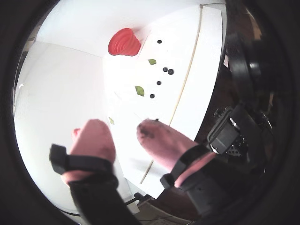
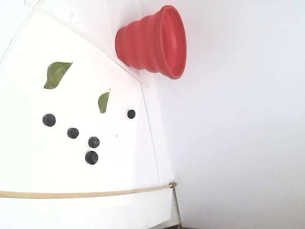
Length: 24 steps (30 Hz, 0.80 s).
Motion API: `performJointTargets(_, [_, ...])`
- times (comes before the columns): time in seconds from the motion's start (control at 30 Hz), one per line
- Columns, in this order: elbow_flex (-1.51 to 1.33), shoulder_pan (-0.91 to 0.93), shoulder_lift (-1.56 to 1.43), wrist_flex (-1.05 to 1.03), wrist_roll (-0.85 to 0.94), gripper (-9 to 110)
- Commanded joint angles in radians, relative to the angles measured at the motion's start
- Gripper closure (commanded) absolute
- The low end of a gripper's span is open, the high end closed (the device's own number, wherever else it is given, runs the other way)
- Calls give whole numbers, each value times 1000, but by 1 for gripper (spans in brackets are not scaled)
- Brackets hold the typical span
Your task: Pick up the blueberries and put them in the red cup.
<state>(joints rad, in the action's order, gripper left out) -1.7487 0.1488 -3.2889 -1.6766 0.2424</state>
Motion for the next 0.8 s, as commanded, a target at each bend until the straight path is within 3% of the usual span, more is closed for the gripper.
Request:
performJointTargets(0.0, [23,-9,69,34,41,88])
performJointTargets(0.77, [-123,-8,146,48,410,88])
